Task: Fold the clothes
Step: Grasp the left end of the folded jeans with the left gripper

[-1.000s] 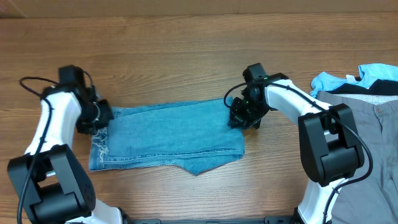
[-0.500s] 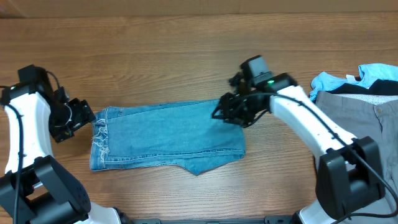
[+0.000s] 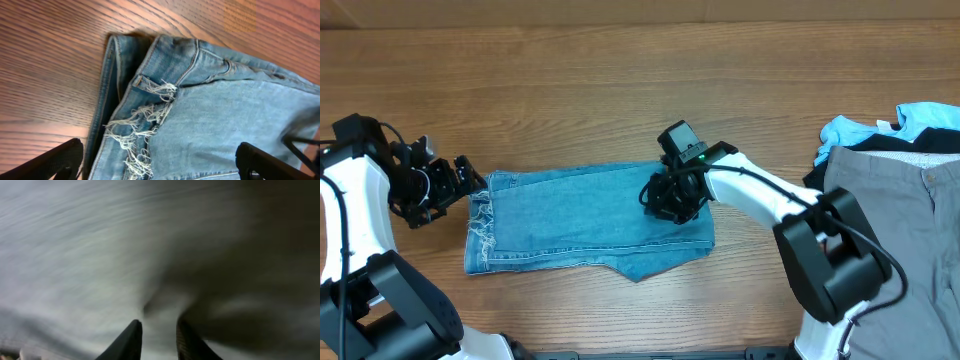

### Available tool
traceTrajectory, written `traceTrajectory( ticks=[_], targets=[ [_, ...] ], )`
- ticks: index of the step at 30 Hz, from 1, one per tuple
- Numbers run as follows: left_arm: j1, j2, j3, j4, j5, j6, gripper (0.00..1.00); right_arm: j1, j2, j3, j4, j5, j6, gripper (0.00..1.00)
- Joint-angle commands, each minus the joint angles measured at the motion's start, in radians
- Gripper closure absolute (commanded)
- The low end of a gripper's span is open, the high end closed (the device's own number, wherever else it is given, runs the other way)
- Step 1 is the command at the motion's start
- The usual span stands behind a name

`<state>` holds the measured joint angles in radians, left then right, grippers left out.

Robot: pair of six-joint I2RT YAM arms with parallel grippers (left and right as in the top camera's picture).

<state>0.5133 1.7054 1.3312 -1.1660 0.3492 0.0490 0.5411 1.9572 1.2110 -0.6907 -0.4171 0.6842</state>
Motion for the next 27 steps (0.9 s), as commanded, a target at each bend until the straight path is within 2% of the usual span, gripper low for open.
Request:
traceTrajectory(
  ticks=[1, 6, 13, 21, 23, 27],
  targets=[
    [0.005, -0.009, -0.042, 0.027, 0.031, 0.034, 0.00, -0.044, 0.041, -0.014, -0.006, 0.070, 0.077, 0.75],
    [0.005, -0.008, -0.154, 0.123, 0.033, 0.024, 0.00, -0.143, 0.064, -0.014, -0.052, 0.097, 0.079, 0.85],
    [0.005, -0.008, -0.315, 0.272, 0.008, -0.005, 0.00, -0.217, 0.064, -0.014, -0.082, 0.095, 0.042, 0.85],
    [-0.002, 0.024, -0.398, 0.329, 0.045, -0.007, 0.00, -0.215, 0.064, -0.014, -0.076, 0.095, 0.023, 0.85],
    [-0.003, 0.054, -0.425, 0.346, 0.045, -0.007, 0.04, -0.215, 0.064, -0.014, -0.074, 0.095, 0.023, 0.85],
    [-0.005, 0.156, -0.463, 0.392, 0.094, 0.035, 0.16, -0.215, 0.064, -0.014, -0.074, 0.095, 0.023, 0.84]
  ],
)
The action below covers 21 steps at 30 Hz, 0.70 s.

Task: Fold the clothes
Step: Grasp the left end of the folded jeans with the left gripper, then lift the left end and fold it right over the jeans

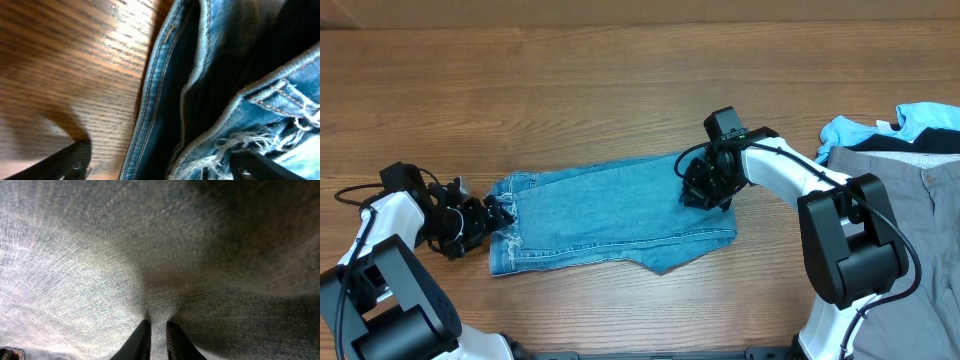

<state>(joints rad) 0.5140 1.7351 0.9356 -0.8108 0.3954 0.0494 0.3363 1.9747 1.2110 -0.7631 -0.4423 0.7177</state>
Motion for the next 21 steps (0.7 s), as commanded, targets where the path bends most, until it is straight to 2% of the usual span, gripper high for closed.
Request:
traceTrajectory(
  ticks=[1, 6, 10, 13, 15, 18, 20, 21],
  targets=[
    [-0.006, 0.152, -0.071, 0.045, 0.059, 0.048, 0.18, -0.010, 0.047, -0.014, -0.002, 0.121, -0.011, 0.84],
    [-0.020, 0.269, -0.076, 0.062, 0.104, 0.105, 0.27, -0.010, 0.047, -0.014, -0.002, 0.120, -0.011, 0.84],
    [-0.025, 0.317, -0.076, 0.068, 0.105, 0.105, 0.25, -0.010, 0.047, -0.014, -0.002, 0.120, -0.011, 0.84],
    [-0.024, 0.318, -0.076, 0.064, 0.104, 0.105, 0.34, -0.010, 0.047, -0.014, -0.002, 0.120, -0.011, 0.84],
    [-0.024, 0.318, -0.075, 0.063, 0.103, 0.105, 0.47, -0.010, 0.046, -0.014, -0.003, 0.120, -0.011, 0.84],
    [-0.023, 0.318, -0.071, 0.051, 0.097, 0.104, 0.83, -0.010, 0.046, -0.014, -0.006, 0.120, -0.011, 0.84],
    [-0.021, 0.317, -0.058, 0.029, 0.084, 0.104, 0.95, -0.010, 0.046, -0.014, -0.009, 0.120, -0.011, 0.84],
    [-0.019, 0.317, -0.048, 0.015, 0.083, 0.103, 0.96, -0.010, 0.046, -0.014, -0.010, 0.120, -0.011, 0.84]
  ],
)
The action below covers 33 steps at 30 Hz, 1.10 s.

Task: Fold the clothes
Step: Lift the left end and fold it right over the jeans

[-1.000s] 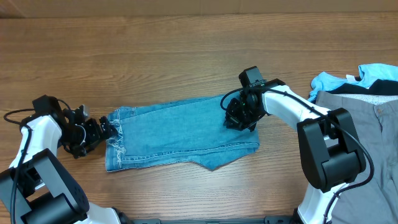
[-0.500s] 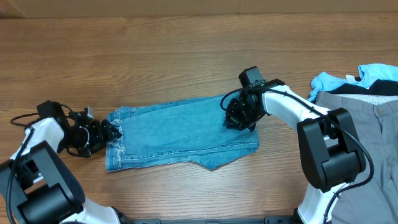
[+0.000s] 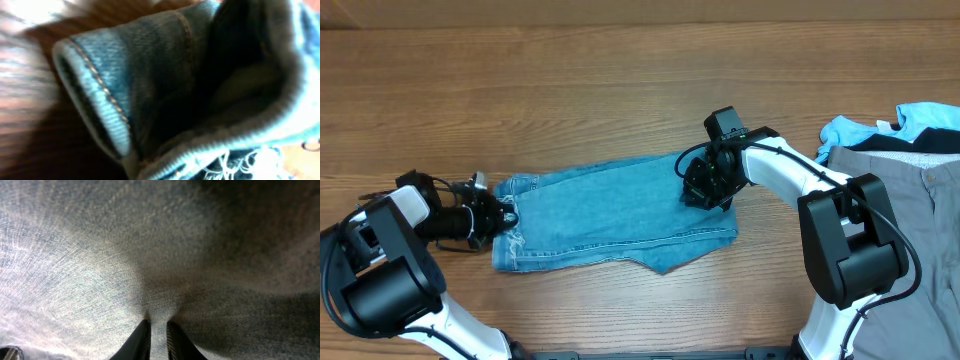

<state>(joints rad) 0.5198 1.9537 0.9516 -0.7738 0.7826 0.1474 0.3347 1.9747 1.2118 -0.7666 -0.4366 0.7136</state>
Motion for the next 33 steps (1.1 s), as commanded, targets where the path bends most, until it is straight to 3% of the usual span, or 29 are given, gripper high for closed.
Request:
traceTrajectory(
  ticks=[1, 11, 20, 33],
  targets=[
    [-0.021, 0.096, -0.047, -0.043, -0.303, 0.005, 0.96, -0.009, 0.046, -0.014, -0.010, 0.114, -0.006, 0.84],
    [0.002, -0.072, 0.242, -0.358, -0.310, -0.008, 0.96, -0.009, 0.027, -0.006, -0.023, 0.036, -0.060, 0.87],
    [-0.017, -0.285, 0.686, -0.654, -0.571, -0.107, 0.96, -0.009, -0.141, 0.046, -0.077, -0.085, -0.120, 0.80],
    [-0.255, -0.278, 0.680, -0.673, -0.715, -0.240, 0.96, -0.009, -0.166, 0.052, -0.116, -0.089, -0.141, 0.80]
  ],
)
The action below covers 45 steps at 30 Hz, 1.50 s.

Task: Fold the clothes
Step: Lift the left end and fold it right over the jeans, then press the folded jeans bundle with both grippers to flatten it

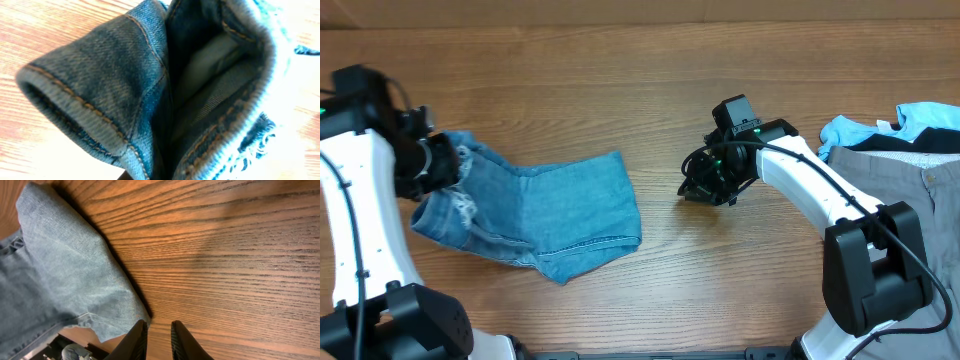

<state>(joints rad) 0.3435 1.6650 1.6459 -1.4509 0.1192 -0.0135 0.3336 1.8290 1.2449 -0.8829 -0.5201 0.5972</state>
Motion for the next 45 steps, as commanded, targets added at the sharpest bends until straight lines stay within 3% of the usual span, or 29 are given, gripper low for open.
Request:
traceTrajectory(
  ticks=[1, 8, 24, 28, 30, 31, 33, 35, 41, 45],
  targets=[
    [-0.109, 0.016, -0.019, 0.008, -0.071, -0.097, 0.96, -0.008, -0.021, 0.019, -0.003, -0.005, -0.030, 0.80],
    [-0.350, 0.072, -0.034, 0.038, -0.127, -0.255, 0.95, -0.018, -0.021, 0.019, -0.013, 0.010, -0.068, 0.78],
    [-0.686, 0.333, -0.035, 0.124, -0.129, -0.511, 0.96, -0.134, -0.021, 0.019, -0.040, 0.056, -0.136, 0.76],
    [-0.731, 0.378, -0.035, 0.163, -0.147, -0.557, 0.89, -0.134, -0.021, 0.019, -0.042, 0.056, -0.151, 0.76],
    [-0.743, 0.395, -0.035, 0.175, -0.170, -0.588, 0.75, -0.134, -0.021, 0.019, -0.044, 0.056, -0.154, 0.76],
    [-0.750, 0.408, -0.035, 0.185, -0.174, -0.600, 0.58, -0.134, -0.021, 0.019, -0.046, 0.056, -0.156, 0.76],
    [-0.750, 0.411, -0.035, 0.186, -0.169, -0.600, 0.45, -0.134, -0.021, 0.019, -0.047, 0.056, -0.157, 0.75],
    [-0.749, 0.409, -0.027, 0.166, -0.158, -0.594, 0.24, -0.134, -0.021, 0.019, -0.049, 0.056, -0.158, 0.75],
    [-0.702, 0.393, 0.076, 0.057, -0.156, -0.532, 0.02, -0.132, -0.021, 0.019, -0.041, -0.010, -0.259, 0.71],
    [-0.645, 0.369, 0.217, -0.037, -0.166, -0.472, 0.00, -0.132, -0.021, 0.019, -0.014, -0.241, -0.438, 0.67]
  ],
)
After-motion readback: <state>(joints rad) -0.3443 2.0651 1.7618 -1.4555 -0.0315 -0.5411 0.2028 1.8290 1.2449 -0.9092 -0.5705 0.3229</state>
